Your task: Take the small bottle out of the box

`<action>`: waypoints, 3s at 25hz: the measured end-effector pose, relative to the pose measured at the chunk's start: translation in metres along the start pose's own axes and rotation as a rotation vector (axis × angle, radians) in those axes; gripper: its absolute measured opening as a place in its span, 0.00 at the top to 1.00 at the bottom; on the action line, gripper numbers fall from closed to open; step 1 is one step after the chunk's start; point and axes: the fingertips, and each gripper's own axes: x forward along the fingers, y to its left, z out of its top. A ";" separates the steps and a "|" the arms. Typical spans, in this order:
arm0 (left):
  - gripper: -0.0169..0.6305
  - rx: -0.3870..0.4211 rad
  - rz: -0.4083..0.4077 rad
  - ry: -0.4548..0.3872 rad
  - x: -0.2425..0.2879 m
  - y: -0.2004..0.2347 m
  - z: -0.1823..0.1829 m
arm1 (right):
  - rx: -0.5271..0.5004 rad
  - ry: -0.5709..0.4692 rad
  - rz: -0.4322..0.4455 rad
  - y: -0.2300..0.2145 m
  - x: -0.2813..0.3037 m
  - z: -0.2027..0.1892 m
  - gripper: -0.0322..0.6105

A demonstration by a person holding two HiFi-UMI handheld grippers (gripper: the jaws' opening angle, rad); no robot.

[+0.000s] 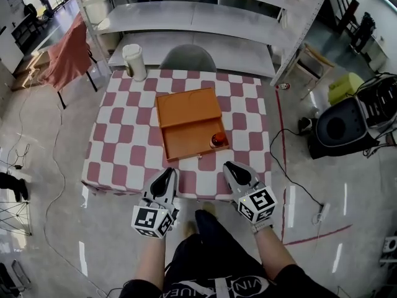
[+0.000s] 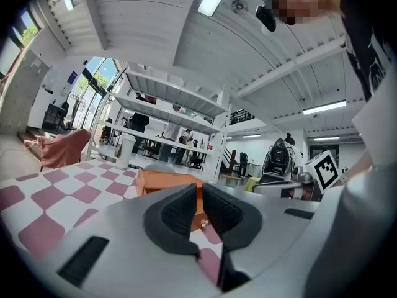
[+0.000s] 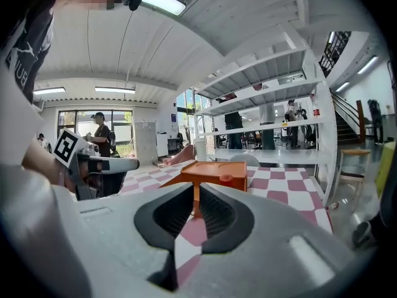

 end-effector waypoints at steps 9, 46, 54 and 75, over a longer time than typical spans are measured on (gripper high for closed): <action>0.92 -0.038 0.045 0.039 0.027 0.007 -0.021 | -0.037 0.045 0.032 -0.034 0.032 -0.005 0.92; 0.92 -0.100 0.084 0.102 0.055 0.011 -0.057 | -0.173 0.110 0.135 -0.059 0.103 -0.019 0.64; 0.92 -0.109 0.089 0.109 0.054 0.012 -0.054 | -0.205 0.107 0.116 -0.061 0.103 -0.020 0.68; 0.92 -0.118 0.131 0.077 0.038 0.023 -0.051 | -0.159 0.079 0.092 -0.067 0.094 -0.008 0.72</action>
